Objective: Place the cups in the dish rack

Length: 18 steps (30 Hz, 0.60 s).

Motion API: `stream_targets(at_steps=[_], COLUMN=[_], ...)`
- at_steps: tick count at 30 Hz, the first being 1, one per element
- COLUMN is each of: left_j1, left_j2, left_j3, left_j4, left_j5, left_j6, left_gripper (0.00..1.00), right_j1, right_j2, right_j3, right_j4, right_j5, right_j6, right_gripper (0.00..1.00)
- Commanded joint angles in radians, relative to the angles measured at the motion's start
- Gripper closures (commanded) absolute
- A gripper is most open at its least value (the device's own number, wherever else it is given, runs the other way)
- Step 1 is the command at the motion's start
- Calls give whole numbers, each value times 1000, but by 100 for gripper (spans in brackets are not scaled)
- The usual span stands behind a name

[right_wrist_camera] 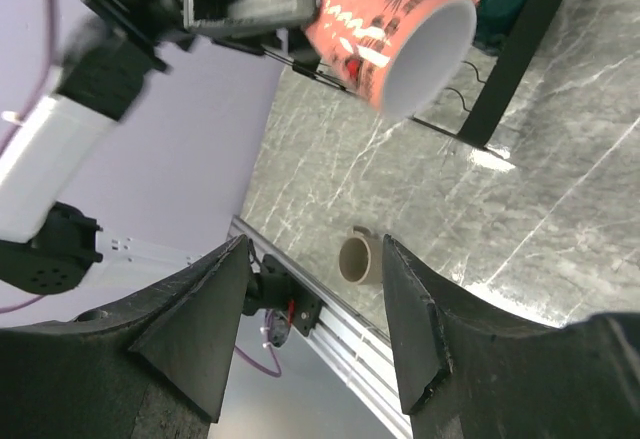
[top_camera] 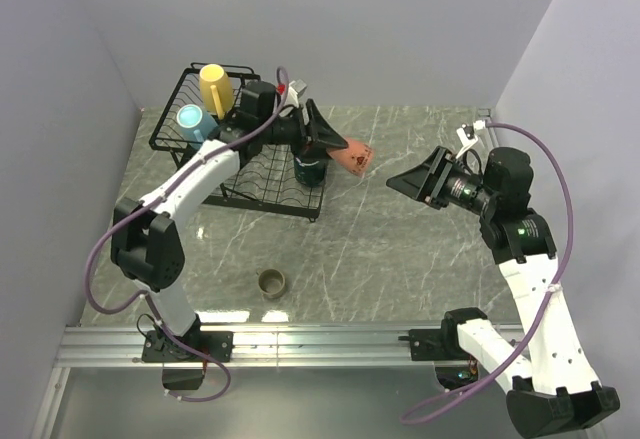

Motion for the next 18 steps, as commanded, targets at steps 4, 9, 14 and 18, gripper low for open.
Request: stream_targets(at_steps=[4, 9, 14, 18], left_j1=[6, -24, -89, -109], left_j2=[-14, -13, 1, -28], left_j3=[243, 281, 288, 208], left_j4=[-512, -603, -652, -600], left_j5=[-327, -586, -781, -866], left_j6=[397, 504, 590, 605], left_gripper=[100, 100, 100, 100], right_j1=[4, 4, 4, 4], right_j2=[-27, -27, -26, -31], right_j3=[-6, -22, -31, -31], right_j4=[-1, 2, -1, -7], right_j5=[18, 15, 13, 20], right_j6=[-30, -30, -30, -35], right_gripper=[37, 37, 37, 37])
